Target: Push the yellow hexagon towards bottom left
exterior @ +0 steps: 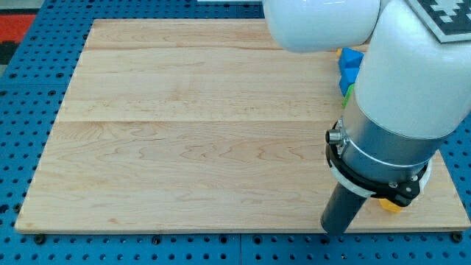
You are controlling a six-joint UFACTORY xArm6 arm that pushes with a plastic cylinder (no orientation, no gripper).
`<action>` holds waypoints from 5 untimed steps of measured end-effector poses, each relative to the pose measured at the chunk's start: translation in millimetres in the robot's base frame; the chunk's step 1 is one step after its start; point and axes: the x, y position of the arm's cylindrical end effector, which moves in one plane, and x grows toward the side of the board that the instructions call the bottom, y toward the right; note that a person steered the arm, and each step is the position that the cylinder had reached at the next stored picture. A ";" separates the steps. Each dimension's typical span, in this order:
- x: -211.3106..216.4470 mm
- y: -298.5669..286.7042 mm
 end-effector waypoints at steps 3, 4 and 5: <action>0.0 -0.5; 0.0 0.3; -3.3 3.8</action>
